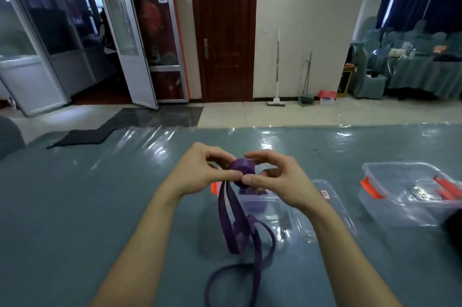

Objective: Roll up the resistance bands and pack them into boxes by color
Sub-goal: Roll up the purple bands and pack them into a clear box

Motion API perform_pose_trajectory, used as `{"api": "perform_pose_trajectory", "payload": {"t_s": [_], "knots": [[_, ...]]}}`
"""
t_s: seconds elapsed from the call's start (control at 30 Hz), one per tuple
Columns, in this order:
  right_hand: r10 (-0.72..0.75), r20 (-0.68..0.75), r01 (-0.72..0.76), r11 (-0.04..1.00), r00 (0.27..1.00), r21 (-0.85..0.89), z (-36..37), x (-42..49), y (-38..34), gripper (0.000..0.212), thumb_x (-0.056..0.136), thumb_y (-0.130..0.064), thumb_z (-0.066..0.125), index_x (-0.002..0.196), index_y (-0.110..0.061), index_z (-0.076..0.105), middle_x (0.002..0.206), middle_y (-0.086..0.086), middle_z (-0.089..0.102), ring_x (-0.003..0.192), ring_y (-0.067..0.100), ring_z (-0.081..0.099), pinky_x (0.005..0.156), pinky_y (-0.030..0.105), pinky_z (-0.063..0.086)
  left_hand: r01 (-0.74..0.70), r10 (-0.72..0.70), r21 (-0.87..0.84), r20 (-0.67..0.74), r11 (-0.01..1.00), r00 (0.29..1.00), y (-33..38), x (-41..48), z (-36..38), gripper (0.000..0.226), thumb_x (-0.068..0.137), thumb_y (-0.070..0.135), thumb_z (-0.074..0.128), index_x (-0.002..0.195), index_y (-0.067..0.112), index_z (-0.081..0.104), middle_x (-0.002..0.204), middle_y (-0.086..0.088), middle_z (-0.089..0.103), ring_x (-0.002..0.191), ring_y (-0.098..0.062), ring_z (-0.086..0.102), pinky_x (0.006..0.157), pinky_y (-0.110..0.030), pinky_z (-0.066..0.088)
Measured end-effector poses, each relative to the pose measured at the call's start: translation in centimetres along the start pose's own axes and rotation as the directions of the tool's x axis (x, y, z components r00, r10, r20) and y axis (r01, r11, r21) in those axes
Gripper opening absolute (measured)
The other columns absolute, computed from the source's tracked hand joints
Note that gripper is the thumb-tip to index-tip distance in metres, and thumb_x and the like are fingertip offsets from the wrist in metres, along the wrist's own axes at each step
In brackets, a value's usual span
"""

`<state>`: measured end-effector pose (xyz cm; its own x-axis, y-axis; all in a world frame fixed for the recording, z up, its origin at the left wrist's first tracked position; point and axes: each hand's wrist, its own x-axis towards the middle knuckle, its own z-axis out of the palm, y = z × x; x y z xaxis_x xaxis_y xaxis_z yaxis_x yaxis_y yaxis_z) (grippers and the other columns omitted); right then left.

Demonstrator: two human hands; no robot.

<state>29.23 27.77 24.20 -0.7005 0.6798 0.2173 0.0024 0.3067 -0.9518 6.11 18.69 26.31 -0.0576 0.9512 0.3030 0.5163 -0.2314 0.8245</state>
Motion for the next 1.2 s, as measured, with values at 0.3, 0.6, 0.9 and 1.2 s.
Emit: {"api": "perform_pose_trajectory", "payload": {"t_s": [0.3,0.6,0.9,1.2], "knots": [[0.181,0.017,-0.176,0.970,0.983,-0.169,0.5,-4.2,6.1,0.027,0.085,-0.017,0.091,0.108,-0.014,0.076,0.079,0.006,0.081,0.074,0.024,0.081,0.075,0.022,0.060,0.169,-0.181,0.076,0.216,0.983,0.959,-5.1,-1.7,5.9,0.028,0.073,0.029,0.103,0.096,0.028,0.088,0.084,0.004,0.081,0.074,-0.004,0.069,0.075,-0.022,0.054],[0.166,-0.150,-0.127,0.963,0.975,0.238,0.6,-6.0,9.6,0.028,0.099,0.000,0.072,0.127,0.004,0.070,0.101,0.022,0.080,0.076,0.028,0.076,0.081,0.035,0.063,0.250,-0.271,-0.487,0.028,0.837,0.962,-8.1,-4.9,11.6,0.034,0.078,0.026,0.093,0.110,0.035,0.087,0.111,-0.003,0.085,0.103,-0.012,0.079,0.093,-0.023,0.060],[0.354,-0.198,-0.160,0.763,0.914,0.627,3.3,-9.2,13.3,0.038,0.089,-0.014,0.076,0.120,0.004,0.065,0.113,0.021,0.078,0.093,0.039,0.079,0.091,0.040,0.064,0.369,-0.391,-0.484,0.061,0.793,0.919,-8.0,-5.3,13.3,0.038,0.078,0.008,0.093,0.114,0.013,0.083,0.106,-0.009,0.085,0.097,-0.018,0.082,0.082,-0.023,0.063],[0.275,-0.020,-0.274,0.941,0.961,-0.197,-0.9,-7.6,11.4,0.027,0.088,-0.020,0.090,0.112,-0.023,0.077,0.083,0.003,0.079,0.068,0.025,0.076,0.075,0.050,0.063,0.270,-0.276,0.065,0.125,0.961,0.953,-6.2,-4.7,11.9,0.030,0.072,0.024,0.101,0.098,0.028,0.088,0.086,0.010,0.084,0.085,-0.017,0.083,0.088,-0.046,0.067]]}}
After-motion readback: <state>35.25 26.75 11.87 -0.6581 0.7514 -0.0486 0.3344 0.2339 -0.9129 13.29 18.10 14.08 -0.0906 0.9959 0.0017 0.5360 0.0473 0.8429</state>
